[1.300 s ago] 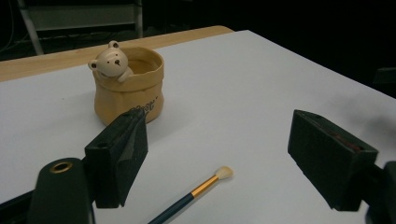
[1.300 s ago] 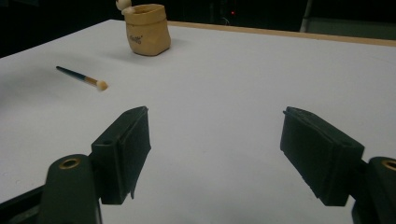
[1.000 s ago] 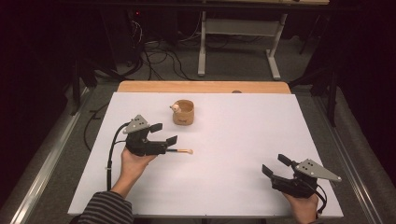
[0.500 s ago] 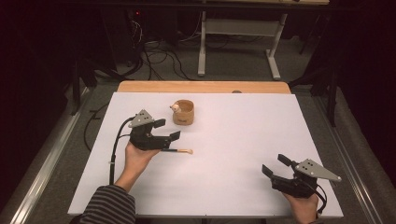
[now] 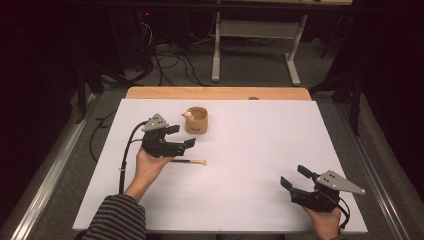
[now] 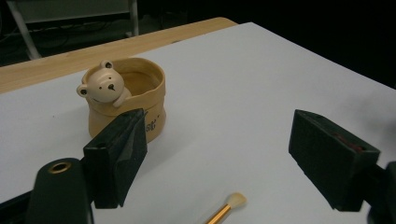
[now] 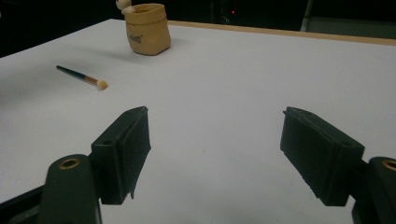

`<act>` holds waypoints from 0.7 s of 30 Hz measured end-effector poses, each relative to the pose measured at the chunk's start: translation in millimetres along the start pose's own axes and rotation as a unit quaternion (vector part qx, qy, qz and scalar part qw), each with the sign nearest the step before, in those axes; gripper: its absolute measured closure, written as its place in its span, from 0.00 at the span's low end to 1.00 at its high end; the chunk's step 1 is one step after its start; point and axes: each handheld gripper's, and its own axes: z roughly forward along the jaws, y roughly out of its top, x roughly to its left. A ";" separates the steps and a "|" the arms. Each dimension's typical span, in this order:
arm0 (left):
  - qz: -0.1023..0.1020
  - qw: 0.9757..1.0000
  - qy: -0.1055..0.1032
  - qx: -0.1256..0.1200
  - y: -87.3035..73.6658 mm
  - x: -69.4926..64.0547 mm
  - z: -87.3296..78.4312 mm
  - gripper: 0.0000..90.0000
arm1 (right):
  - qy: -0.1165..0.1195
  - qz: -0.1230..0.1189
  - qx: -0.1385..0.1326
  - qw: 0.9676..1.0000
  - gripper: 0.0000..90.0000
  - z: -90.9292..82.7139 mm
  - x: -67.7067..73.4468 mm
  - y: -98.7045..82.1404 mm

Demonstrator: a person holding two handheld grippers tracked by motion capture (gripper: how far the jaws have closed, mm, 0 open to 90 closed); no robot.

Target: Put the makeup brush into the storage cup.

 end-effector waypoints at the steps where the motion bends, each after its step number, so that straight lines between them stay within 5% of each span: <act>1: 0.001 1.000 0.001 0.003 0.5 0.2 0.2 0.22 | 0.000 0.000 0.000 1.000 0.29 0.0 0.0 0.0; 13: 0.005 1.000 0.010 0.023 5.3 2.5 4.2 0.22 | -0.002 -0.001 0.000 1.000 0.28 -0.3 -0.3 0.0; 21: 0.009 0.998 0.017 0.059 8.5 4.8 8.7 0.19 | -0.002 -0.001 0.000 1.000 0.28 -0.3 -0.2 0.0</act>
